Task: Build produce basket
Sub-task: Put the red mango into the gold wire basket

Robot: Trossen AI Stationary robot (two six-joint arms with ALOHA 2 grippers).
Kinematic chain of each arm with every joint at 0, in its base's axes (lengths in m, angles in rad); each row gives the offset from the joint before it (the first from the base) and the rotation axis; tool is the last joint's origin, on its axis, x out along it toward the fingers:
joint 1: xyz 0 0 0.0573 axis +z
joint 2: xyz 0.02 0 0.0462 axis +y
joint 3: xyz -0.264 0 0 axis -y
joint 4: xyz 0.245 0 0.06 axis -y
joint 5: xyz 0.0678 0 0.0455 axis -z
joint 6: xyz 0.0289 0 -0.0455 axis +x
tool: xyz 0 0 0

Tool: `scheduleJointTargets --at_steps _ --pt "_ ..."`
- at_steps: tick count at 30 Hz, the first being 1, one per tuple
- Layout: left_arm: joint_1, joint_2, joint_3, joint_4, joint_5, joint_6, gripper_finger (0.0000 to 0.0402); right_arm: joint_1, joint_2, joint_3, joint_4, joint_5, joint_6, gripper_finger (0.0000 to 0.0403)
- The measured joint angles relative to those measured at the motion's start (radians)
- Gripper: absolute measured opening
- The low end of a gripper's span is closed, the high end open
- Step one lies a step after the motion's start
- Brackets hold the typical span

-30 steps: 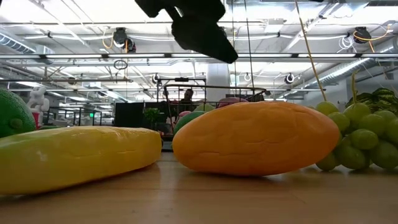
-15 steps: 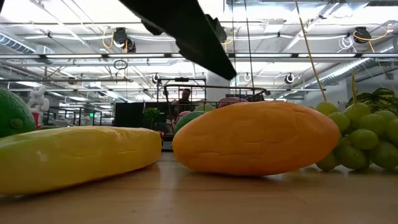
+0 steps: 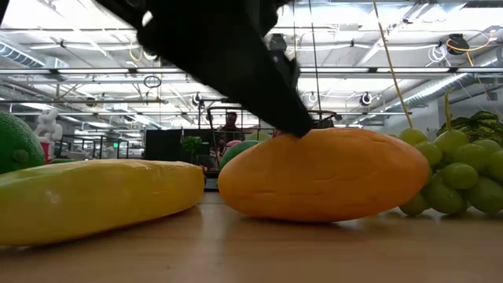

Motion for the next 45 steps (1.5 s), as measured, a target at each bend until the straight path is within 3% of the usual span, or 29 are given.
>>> scheduleJointTargets --at_steps 13,24,35,45 --pt "0.001 0.002 -0.001 0.006 -0.045 -0.005 0.0317 0.000 0.000 0.000 -0.005 -0.005 0.022 0.0235" --pt "0.007 0.002 -0.001 -0.043 0.029 0.019 0.0325 0.000 0.000 0.000 -0.002 -0.028 0.032 0.0235" --pt "0.008 0.000 0.000 -0.108 0.076 0.002 0.0284 0.000 0.000 0.000 0.016 0.000 0.021 0.0235" --pt "0.033 -0.002 0.001 -0.144 0.037 -0.050 0.0272 0.000 0.000 0.000 0.016 0.009 0.006 0.0235"
